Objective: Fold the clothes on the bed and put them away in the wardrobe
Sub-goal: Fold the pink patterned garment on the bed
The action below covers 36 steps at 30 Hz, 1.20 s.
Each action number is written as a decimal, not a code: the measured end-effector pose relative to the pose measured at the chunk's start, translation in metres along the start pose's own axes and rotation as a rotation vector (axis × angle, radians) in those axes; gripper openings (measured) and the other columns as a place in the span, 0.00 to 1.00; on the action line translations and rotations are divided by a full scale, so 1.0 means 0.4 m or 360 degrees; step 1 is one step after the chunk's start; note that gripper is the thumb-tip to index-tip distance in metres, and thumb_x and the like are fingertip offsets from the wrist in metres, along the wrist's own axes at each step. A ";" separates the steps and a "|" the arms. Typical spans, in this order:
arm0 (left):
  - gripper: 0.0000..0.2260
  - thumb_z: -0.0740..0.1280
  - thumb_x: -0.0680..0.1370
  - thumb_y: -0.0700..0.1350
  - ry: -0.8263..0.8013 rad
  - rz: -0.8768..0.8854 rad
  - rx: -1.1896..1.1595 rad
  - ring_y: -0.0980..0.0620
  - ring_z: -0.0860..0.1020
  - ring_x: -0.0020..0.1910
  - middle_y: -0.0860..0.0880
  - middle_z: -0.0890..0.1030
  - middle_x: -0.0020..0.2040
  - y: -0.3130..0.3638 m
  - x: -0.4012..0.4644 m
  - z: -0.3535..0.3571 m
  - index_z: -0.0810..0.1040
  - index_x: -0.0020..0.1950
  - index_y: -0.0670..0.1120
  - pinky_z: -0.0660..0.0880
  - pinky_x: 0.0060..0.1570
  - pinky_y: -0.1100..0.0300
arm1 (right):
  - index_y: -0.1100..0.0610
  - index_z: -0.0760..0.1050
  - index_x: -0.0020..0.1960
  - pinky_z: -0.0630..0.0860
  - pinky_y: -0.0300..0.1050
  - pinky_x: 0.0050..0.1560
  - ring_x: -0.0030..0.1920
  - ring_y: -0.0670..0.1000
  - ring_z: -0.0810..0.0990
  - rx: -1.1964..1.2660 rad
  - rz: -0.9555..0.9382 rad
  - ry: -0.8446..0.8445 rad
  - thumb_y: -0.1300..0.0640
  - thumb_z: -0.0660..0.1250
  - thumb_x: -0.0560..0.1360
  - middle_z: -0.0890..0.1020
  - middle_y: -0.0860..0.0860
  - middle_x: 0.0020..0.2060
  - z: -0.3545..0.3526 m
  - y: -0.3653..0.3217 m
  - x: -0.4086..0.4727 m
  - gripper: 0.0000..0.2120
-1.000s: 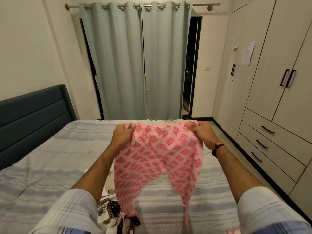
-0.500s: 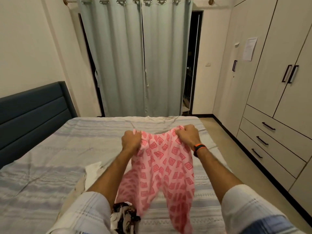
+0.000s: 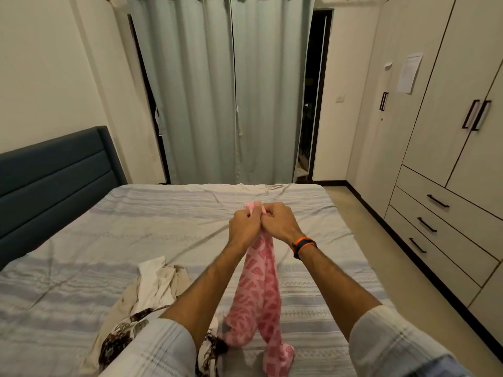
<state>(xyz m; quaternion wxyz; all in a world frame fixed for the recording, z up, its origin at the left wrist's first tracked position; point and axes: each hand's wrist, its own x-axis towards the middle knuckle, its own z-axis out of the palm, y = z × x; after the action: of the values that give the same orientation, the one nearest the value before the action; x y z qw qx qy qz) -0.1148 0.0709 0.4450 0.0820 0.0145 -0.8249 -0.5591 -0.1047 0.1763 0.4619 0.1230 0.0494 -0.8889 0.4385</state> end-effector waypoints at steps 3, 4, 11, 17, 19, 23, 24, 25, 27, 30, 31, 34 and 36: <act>0.33 0.50 0.77 0.70 -0.0176 -0.0108 -0.0170 0.47 0.82 0.49 0.45 0.84 0.48 0.006 0.004 0.009 0.84 0.51 0.46 0.78 0.56 0.50 | 0.50 0.73 0.31 0.66 0.36 0.31 0.32 0.45 0.74 0.0014 -0.0028 -0.0119 0.63 0.60 0.75 0.78 0.46 0.29 0.003 -0.004 -0.001 0.16; 0.36 0.49 0.76 0.73 -0.0245 -0.0134 -0.0288 0.47 0.82 0.51 0.45 0.85 0.50 0.007 0.004 0.012 0.84 0.52 0.47 0.77 0.59 0.48 | 0.53 0.75 0.34 0.68 0.37 0.32 0.34 0.47 0.76 0.0017 -0.0032 -0.0160 0.64 0.60 0.74 0.80 0.49 0.31 0.004 -0.003 0.000 0.13; 0.41 0.49 0.72 0.73 -0.0551 -0.0248 -0.1015 0.45 0.82 0.51 0.39 0.83 0.47 0.018 0.001 0.018 0.82 0.49 0.38 0.78 0.59 0.50 | 0.54 0.80 0.36 0.69 0.32 0.29 0.29 0.44 0.77 0.0086 -0.0030 0.0007 0.62 0.68 0.69 0.82 0.49 0.31 0.012 0.017 0.016 0.06; 0.06 0.70 0.74 0.43 0.0029 -0.0227 -0.0418 0.49 0.83 0.46 0.46 0.85 0.46 -0.053 0.052 -0.010 0.85 0.48 0.45 0.82 0.51 0.48 | 0.60 0.79 0.36 0.76 0.46 0.35 0.33 0.48 0.76 0.0338 0.0187 0.0156 0.62 0.69 0.73 0.80 0.50 0.31 -0.002 0.058 0.053 0.07; 0.11 0.72 0.73 0.38 0.0095 -0.0238 -0.0441 0.53 0.81 0.48 0.50 0.83 0.51 -0.062 0.064 -0.040 0.82 0.55 0.44 0.81 0.48 0.54 | 0.66 0.81 0.44 0.81 0.56 0.45 0.39 0.51 0.79 0.0539 0.0197 0.0055 0.63 0.69 0.75 0.83 0.55 0.37 -0.018 0.065 0.064 0.05; 0.17 0.74 0.74 0.43 -0.0181 -0.0187 -0.0451 0.55 0.79 0.47 0.48 0.81 0.55 -0.067 0.085 -0.095 0.77 0.61 0.41 0.74 0.38 0.64 | 0.67 0.80 0.52 0.82 0.47 0.43 0.42 0.52 0.83 0.0830 0.0108 -0.0094 0.63 0.68 0.78 0.85 0.59 0.44 -0.068 0.055 0.065 0.08; 0.17 0.74 0.75 0.45 -0.0292 -0.0166 -0.0429 0.54 0.80 0.48 0.47 0.82 0.55 -0.065 0.087 -0.105 0.78 0.60 0.41 0.74 0.38 0.63 | 0.64 0.81 0.52 0.81 0.43 0.41 0.41 0.50 0.84 0.0884 0.0076 -0.0125 0.62 0.68 0.78 0.85 0.56 0.43 -0.078 0.054 0.067 0.06; 0.15 0.73 0.75 0.47 -0.0389 -0.0133 -0.0396 0.52 0.80 0.48 0.47 0.83 0.53 -0.058 0.086 -0.112 0.79 0.59 0.42 0.73 0.39 0.61 | 0.60 0.81 0.51 0.81 0.41 0.41 0.41 0.49 0.84 0.0919 0.0053 -0.0145 0.62 0.68 0.78 0.85 0.54 0.43 -0.089 0.055 0.069 0.05; 0.09 0.71 0.77 0.48 -0.0483 -0.0070 -0.0324 0.51 0.80 0.46 0.48 0.84 0.48 -0.042 0.087 -0.122 0.81 0.53 0.45 0.72 0.41 0.58 | 0.57 0.81 0.50 0.81 0.41 0.41 0.42 0.48 0.85 0.0960 0.0029 -0.0153 0.62 0.67 0.78 0.86 0.53 0.44 -0.108 0.061 0.075 0.05; 0.06 0.71 0.77 0.48 -0.0448 0.0032 -0.0211 0.55 0.82 0.39 0.50 0.85 0.40 -0.013 0.096 -0.130 0.83 0.46 0.45 0.75 0.35 0.63 | 0.57 0.81 0.52 0.82 0.43 0.43 0.43 0.50 0.85 0.0937 0.0036 -0.0161 0.63 0.68 0.78 0.86 0.54 0.45 -0.136 0.084 0.088 0.06; 0.07 0.71 0.77 0.47 -0.0429 0.0061 -0.0186 0.57 0.82 0.36 0.49 0.85 0.39 -0.005 0.100 -0.130 0.83 0.45 0.44 0.76 0.34 0.65 | 0.57 0.81 0.54 0.82 0.42 0.43 0.44 0.50 0.85 0.0873 0.0028 -0.0175 0.62 0.68 0.78 0.86 0.54 0.46 -0.146 0.090 0.091 0.06; 0.08 0.73 0.75 0.47 -0.0335 0.0147 -0.0084 0.55 0.85 0.38 0.48 0.86 0.39 0.015 0.118 -0.123 0.83 0.46 0.42 0.82 0.44 0.59 | 0.59 0.81 0.56 0.82 0.41 0.44 0.45 0.49 0.85 0.0685 0.0005 -0.0190 0.59 0.69 0.78 0.86 0.53 0.47 -0.170 0.105 0.100 0.09; 0.08 0.74 0.75 0.47 -0.0232 0.0184 0.0017 0.54 0.85 0.39 0.49 0.86 0.39 0.031 0.123 -0.115 0.83 0.46 0.43 0.82 0.44 0.57 | 0.57 0.81 0.55 0.83 0.43 0.47 0.46 0.49 0.86 0.0584 -0.0015 -0.0169 0.55 0.70 0.77 0.86 0.53 0.46 -0.179 0.108 0.104 0.09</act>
<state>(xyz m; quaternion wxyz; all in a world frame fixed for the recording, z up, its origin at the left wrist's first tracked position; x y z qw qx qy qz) -0.1556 0.0277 0.4787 0.0538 -0.0735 -0.8311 -0.5487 -0.1406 0.2605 0.4815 0.0671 0.0983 -0.7991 0.5893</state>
